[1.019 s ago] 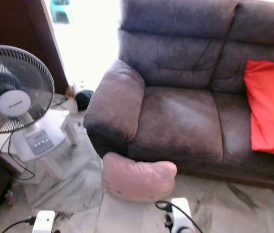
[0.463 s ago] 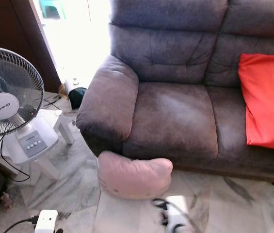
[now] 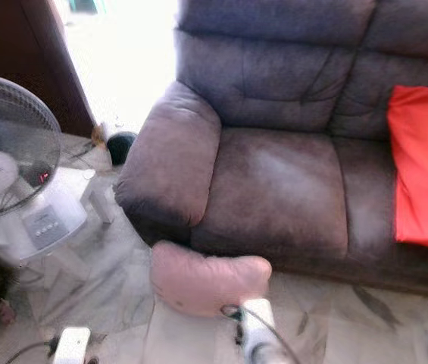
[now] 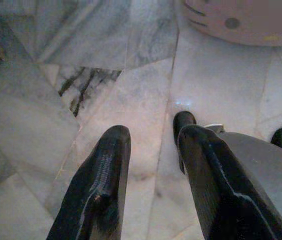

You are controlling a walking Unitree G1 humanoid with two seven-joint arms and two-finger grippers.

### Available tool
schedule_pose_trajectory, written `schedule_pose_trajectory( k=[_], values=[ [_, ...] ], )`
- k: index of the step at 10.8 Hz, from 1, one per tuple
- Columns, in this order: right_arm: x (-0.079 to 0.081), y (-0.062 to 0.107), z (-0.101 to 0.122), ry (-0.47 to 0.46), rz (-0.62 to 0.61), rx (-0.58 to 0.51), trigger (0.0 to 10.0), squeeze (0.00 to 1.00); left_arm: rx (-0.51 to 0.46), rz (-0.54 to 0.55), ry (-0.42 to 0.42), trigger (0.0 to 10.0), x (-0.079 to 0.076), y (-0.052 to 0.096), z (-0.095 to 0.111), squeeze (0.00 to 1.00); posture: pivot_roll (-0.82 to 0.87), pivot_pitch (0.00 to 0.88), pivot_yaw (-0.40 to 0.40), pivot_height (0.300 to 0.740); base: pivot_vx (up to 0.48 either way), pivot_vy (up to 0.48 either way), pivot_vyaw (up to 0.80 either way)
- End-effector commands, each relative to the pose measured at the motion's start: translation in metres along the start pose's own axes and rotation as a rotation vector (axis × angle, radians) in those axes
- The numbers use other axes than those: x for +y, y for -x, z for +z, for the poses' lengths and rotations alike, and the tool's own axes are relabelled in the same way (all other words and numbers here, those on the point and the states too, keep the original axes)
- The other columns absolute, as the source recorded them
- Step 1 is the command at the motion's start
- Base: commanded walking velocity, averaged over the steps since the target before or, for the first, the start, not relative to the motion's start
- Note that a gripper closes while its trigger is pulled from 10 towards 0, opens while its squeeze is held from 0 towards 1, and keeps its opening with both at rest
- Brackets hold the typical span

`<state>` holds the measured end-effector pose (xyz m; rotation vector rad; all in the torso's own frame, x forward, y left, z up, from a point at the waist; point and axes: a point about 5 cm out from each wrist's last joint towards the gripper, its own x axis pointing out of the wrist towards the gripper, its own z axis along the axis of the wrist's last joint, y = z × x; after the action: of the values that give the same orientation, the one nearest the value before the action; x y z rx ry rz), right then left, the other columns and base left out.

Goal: Move the pillow to the sofa from floor

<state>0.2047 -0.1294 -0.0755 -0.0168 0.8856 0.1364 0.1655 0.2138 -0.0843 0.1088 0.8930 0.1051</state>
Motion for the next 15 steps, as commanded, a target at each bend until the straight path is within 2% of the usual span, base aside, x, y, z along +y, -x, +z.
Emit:
schedule_pose_trajectory(
  k=[1,7,10,12,15],
  values=[
    [-0.0144,0.0034,-0.0110,0.003,-0.034,0.035,10.0,0.00,0.005,-0.018,-0.009,10.0,-0.0043,0.0000,-0.0008,0.00,0.11,0.137,-0.034,0.740,0.307,0.000,0.00],
    [-0.0200,0.0049,-0.0151,0.002,-0.037,0.046,10.0,0.00,0.007,-0.019,-0.014,10.0,-0.0040,0.0001,-0.0013,0.00,0.11,0.126,-0.033,0.740,0.306,0.000,0.00],
    [-0.0199,0.0050,-0.0159,-0.001,-0.040,0.053,10.0,0.00,-0.010,-0.026,-0.008,10.0,-0.0041,-0.0001,0.0011,0.00,0.11,0.135,-0.031,0.740,0.000,0.000,0.00],
    [-0.0190,0.0051,-0.0168,-0.005,-0.027,0.054,10.0,0.00,-0.013,-0.023,-0.003,10.0,-0.0043,-0.0002,0.0015,0.00,0.11,0.141,-0.033,0.715,0.000,0.000,-0.23],
    [-0.0192,0.0049,-0.0155,-0.005,-0.031,0.046,10.0,0.00,-0.009,-0.015,0.000,10.0,-0.0024,0.0004,-0.0002,0.00,0.11,0.152,-0.033,0.711,0.000,0.000,0.00]
  ],
)
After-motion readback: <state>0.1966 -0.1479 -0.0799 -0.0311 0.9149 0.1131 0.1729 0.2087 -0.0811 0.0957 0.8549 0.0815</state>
